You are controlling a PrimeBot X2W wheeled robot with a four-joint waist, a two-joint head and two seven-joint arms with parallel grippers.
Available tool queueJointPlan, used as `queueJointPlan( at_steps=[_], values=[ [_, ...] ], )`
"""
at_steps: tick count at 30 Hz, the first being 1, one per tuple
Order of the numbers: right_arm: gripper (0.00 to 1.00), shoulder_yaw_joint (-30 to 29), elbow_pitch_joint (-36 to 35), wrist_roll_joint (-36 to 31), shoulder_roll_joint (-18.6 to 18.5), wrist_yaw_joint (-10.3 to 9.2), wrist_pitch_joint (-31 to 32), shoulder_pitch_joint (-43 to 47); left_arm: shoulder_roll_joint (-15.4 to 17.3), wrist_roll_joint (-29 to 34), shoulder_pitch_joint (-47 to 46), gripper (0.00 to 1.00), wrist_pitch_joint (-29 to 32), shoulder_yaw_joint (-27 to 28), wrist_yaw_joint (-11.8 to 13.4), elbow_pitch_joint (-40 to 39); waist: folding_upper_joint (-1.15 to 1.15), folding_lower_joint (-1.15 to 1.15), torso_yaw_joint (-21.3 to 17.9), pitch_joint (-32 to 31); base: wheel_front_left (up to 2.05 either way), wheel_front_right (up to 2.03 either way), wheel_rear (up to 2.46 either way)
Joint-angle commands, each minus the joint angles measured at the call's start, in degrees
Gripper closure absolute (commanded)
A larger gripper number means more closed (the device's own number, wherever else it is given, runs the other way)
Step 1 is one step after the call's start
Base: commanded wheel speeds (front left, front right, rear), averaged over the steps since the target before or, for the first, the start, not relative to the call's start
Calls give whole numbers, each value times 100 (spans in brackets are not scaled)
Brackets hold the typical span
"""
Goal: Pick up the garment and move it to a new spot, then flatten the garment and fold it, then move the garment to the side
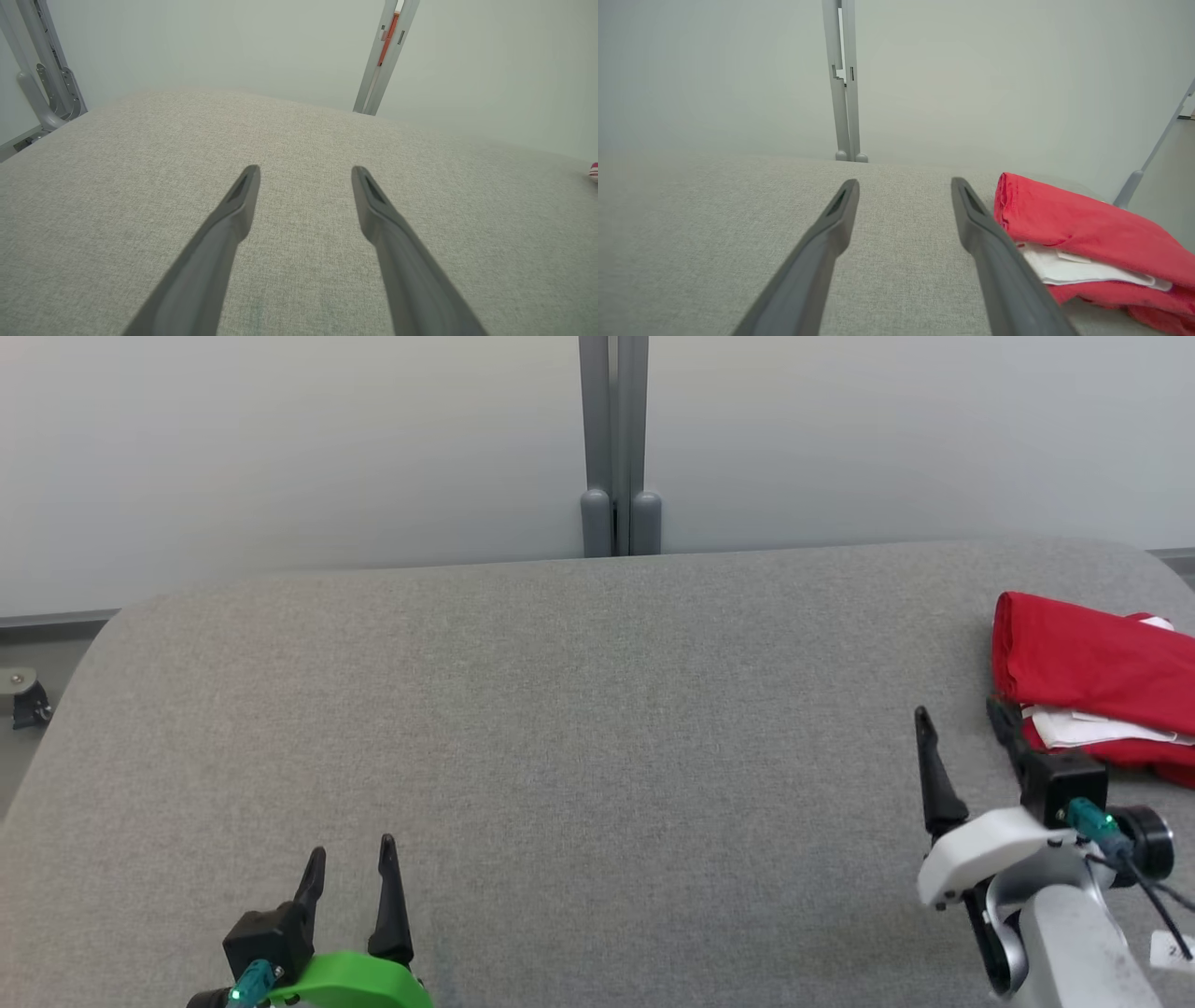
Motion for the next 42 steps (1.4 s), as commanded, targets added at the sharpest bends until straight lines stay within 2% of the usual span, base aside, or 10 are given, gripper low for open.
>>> queueJointPlan(
  at_steps=[1, 6, 12, 29, 30, 33, 42],
  values=[
    [0, 7, -162, -24, 75, -10, -15, 189, -18, 36, 114, 0, -14, 33, -21, -33, 0, 0, 18, -87, 0, 0, 0],
    [0, 198, -723, 165, 249, -10, 48, 861, -57, 155, 330, 0, -14, 43, -93, -173, 0, 0, 58, -165, 0, 0, 0],
    [0, 552, -869, 629, 257, -10, 45, 1299, -92, 190, 380, 0, -8, 19, -140, -240, 0, 0, 143, -181, 0, 0, 0],
    [0, 575, -939, 727, 260, -10, 11, 1425, -116, 310, 402, 0, -9, -32, -222, -344, 0, 0, 139, -184, 0, 0, 0],
    [100, 588, -896, 725, 276, 1, 33, 1383, -120, 322, 344, 100, -8, -32, -201, -335, 0, 0, 139, -184, 0, 0, 0],
    [100, 598, -754, 724, 298, 1, 36, 1449, -121, 324, 396, 100, -8, -37, -200, -182, 0, 0, 139, -184, 0, 0, 0],
    [100, 461, -802, 1755, 293, 0, 323, 1330, -121, -585, 276, 100, 265, 192, -318, -241, 0, 0, 120, -149, 0, 0, 0]
  ],
)
